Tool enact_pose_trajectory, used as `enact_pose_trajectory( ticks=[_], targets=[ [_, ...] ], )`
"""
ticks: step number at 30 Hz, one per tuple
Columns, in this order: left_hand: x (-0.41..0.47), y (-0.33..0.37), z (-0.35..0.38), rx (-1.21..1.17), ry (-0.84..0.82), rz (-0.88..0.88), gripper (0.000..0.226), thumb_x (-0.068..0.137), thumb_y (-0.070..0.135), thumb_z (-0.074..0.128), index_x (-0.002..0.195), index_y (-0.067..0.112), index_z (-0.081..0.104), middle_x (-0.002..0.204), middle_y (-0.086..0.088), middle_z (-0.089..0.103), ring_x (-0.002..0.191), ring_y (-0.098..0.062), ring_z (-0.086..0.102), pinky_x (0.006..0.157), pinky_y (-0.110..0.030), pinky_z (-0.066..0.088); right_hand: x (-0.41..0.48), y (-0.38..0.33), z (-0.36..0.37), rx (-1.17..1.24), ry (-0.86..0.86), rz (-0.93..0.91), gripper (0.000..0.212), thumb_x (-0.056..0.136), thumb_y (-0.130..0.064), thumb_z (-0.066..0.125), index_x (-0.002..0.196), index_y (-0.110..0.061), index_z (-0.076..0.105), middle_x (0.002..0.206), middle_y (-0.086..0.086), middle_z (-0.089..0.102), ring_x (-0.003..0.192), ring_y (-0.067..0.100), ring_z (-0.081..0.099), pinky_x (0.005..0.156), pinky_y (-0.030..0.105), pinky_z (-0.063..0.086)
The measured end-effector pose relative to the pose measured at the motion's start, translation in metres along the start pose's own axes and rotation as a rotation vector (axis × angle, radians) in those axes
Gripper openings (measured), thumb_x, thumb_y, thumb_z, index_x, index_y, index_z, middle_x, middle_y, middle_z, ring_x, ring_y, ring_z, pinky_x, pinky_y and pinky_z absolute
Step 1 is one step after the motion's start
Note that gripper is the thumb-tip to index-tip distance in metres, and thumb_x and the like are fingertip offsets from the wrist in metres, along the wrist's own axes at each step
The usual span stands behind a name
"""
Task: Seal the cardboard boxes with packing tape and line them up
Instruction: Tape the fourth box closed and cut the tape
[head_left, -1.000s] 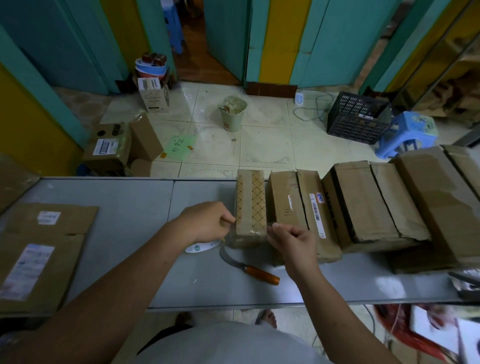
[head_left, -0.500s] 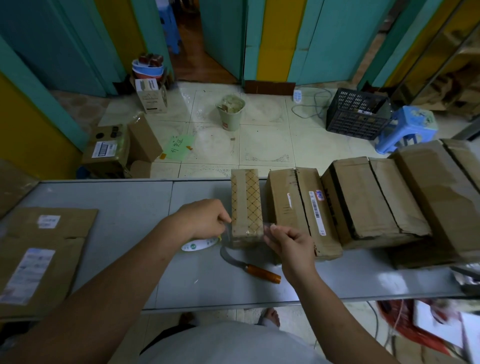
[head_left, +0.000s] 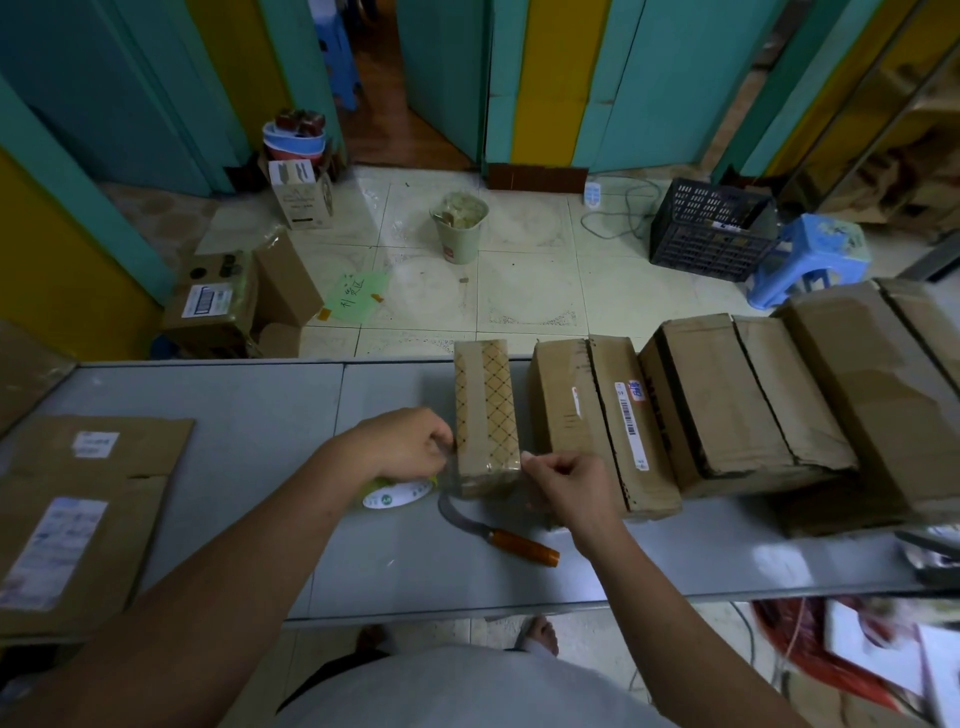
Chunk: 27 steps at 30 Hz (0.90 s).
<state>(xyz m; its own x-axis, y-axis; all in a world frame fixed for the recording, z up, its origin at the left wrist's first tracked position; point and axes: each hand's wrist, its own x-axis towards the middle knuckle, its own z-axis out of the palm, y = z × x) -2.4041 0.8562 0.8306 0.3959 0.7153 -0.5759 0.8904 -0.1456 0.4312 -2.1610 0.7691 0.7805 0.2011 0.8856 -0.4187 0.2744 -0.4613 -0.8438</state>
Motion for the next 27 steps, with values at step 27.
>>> enact_pose_trajectory(
  ticks=[27],
  targets=[
    [0.003,-0.013,0.058,-0.432,0.356,0.075,0.008,0.1,0.029,0.069,0.106,0.029,0.073,0.107,0.016,0.073,0.107,-0.004,0.067,0.098,-0.042,0.058,0.005,-0.018,0.007,-0.469,0.009,-0.313,0.025,0.106,-0.019,0.053,0.103,-0.028,0.075,0.087,-0.015,0.07,0.075,0.0,0.067,0.063,0.01,0.048]
  ],
)
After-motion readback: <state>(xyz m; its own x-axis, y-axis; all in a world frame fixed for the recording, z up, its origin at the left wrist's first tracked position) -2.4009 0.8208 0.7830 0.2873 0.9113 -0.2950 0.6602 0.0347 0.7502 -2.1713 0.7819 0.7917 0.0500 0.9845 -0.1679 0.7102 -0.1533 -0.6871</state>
